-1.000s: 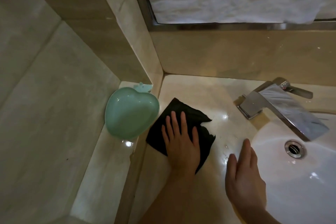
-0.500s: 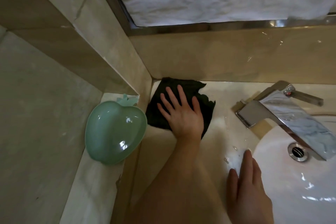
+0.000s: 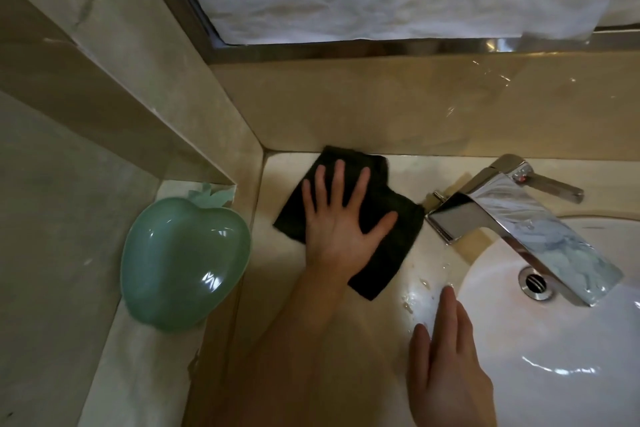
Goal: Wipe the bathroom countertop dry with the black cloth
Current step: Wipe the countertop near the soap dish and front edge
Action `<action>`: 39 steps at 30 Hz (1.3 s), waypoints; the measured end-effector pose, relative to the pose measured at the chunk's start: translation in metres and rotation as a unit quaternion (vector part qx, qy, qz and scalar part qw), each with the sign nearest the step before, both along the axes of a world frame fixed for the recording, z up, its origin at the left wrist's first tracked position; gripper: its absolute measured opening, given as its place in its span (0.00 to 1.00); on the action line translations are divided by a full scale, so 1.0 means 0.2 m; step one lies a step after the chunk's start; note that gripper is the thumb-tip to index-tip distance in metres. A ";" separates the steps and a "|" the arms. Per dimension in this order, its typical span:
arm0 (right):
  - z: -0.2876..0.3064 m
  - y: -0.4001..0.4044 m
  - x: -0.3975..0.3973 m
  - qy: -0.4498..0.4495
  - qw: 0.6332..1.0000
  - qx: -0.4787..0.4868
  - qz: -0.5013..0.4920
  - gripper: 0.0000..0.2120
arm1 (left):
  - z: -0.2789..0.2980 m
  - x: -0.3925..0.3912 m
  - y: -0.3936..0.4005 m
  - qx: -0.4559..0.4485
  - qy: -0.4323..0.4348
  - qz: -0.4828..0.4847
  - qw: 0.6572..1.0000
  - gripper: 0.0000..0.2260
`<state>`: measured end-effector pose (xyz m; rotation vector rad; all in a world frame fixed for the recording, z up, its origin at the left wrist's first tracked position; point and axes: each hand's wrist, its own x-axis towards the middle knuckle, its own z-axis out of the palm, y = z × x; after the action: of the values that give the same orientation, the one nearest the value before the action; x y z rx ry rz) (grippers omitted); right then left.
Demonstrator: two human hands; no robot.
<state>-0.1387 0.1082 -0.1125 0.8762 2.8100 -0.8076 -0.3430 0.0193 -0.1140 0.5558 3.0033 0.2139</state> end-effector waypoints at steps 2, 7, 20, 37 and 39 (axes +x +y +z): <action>0.00 0.00 0.00 0.003 1.000 -0.004 -0.005 0.28 | -0.01 0.00 0.11 0.013 0.001 -0.032 0.999 0.34; -0.01 -0.01 0.00 0.017 1.000 0.014 0.003 0.30 | -0.02 0.02 0.25 0.034 0.023 -0.017 0.999 0.27; 0.03 0.03 0.02 0.005 1.000 -0.027 0.010 0.30 | -0.03 0.37 0.13 0.041 -0.001 -0.119 0.992 0.26; 0.09 0.25 0.48 -0.147 0.986 0.009 0.075 0.41 | 0.02 0.67 0.41 0.008 -0.055 0.149 0.987 0.42; 0.07 0.25 0.50 -0.119 0.990 0.009 0.072 0.42 | 0.01 0.62 0.48 0.024 -0.053 0.155 0.986 0.43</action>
<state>-0.0385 0.1589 -0.0977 0.7090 2.6379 -0.6144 -0.2195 0.1150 -0.1113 0.0733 2.9700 0.3248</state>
